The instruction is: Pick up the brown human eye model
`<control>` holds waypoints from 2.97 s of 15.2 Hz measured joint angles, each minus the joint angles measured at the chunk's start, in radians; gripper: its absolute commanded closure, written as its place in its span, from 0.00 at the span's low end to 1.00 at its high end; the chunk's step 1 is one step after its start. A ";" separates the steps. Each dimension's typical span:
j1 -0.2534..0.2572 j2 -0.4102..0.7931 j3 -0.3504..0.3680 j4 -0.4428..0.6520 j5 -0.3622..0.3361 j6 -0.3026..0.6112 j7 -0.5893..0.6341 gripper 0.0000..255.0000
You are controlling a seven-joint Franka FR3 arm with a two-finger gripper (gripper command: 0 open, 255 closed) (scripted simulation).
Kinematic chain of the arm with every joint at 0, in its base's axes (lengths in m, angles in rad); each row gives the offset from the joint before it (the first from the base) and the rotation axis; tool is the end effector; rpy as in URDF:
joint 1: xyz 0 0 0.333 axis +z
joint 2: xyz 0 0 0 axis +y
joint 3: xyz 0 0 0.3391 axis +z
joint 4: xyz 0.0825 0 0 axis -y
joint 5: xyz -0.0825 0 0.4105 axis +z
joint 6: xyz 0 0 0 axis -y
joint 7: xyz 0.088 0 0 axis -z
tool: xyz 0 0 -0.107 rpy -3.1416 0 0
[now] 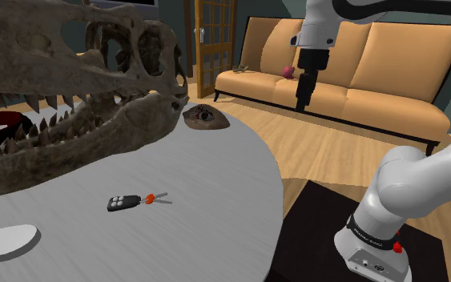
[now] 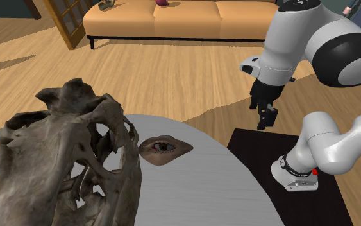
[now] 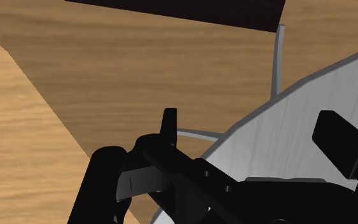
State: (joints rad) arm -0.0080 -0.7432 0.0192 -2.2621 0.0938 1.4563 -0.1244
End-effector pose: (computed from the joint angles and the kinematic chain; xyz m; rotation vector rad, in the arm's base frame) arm 0.3180 0.0167 0.6302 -3.0490 -0.2106 0.0884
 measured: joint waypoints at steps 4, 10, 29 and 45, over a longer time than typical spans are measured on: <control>0.003 0.073 0.022 0.038 0.004 0.041 0.019 0.00; 0.009 0.286 0.081 0.191 0.001 0.116 0.081 0.00; 0.053 0.888 0.186 0.776 -0.134 0.153 0.254 0.00; 0.052 0.886 0.185 0.716 -0.134 0.212 0.256 1.00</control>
State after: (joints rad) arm 0.0440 0.1431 0.2043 -1.5456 -0.0403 1.6682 0.1316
